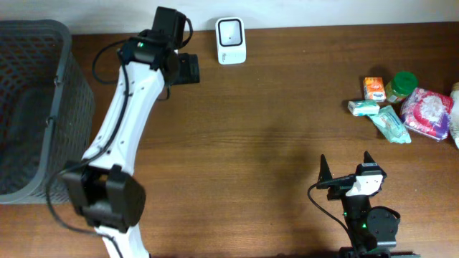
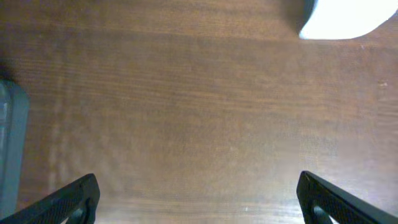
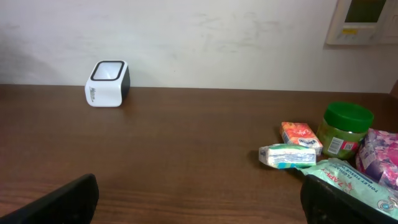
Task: Scan the item barcode
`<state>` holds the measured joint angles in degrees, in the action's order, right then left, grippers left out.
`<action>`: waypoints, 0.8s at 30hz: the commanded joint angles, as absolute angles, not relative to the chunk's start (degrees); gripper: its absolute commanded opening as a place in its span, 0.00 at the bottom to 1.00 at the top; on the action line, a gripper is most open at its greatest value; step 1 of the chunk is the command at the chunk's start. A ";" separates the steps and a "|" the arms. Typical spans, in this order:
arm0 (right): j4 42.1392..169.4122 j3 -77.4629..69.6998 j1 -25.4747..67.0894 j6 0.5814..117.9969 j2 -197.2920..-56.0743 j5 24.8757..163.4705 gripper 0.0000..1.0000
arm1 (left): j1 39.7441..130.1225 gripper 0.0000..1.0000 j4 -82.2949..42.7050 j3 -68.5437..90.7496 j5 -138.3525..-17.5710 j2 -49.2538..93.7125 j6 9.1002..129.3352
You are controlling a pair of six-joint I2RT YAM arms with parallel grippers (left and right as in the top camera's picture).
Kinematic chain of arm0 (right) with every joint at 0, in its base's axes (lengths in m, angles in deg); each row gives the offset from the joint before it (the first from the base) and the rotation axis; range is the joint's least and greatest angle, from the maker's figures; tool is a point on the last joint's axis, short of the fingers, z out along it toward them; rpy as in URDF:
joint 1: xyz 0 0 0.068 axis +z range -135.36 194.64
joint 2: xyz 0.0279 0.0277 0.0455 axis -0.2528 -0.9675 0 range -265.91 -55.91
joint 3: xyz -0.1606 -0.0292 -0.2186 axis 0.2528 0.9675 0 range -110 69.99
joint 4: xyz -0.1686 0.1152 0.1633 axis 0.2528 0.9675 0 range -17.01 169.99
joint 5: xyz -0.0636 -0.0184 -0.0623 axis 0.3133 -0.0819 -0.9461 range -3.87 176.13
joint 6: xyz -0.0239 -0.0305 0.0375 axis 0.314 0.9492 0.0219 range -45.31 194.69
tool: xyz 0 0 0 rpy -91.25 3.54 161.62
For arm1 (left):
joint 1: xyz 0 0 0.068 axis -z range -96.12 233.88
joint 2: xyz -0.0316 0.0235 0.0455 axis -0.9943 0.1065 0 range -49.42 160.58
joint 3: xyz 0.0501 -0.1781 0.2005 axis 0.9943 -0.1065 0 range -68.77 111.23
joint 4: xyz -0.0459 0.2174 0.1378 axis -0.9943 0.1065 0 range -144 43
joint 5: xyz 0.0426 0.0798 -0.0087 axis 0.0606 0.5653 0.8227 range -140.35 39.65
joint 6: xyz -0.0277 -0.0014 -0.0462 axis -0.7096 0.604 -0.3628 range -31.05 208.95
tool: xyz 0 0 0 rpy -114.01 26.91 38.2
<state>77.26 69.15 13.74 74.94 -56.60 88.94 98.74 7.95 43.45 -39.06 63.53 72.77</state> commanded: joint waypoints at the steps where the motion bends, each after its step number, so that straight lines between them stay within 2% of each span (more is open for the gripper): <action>1: 77.29 69.68 14.26 75.29 -56.23 88.87 0.99 | 99.33 0.99 -0.83 34.64 -44.89 55.00 81.51; 11: 77.29 69.68 14.26 75.29 -56.23 88.87 0.99 | 100.51 0.99 -31.37 -5.95 -45.00 21.96 84.83; 16: 77.29 69.68 14.26 75.29 -56.23 88.85 0.99 | 100.44 0.99 -33.79 -22.21 -44.32 2.68 88.62; 24: 77.29 69.68 14.26 75.29 -56.23 88.87 0.99 | 100.33 0.99 -33.40 -23.96 -41.31 1.35 88.62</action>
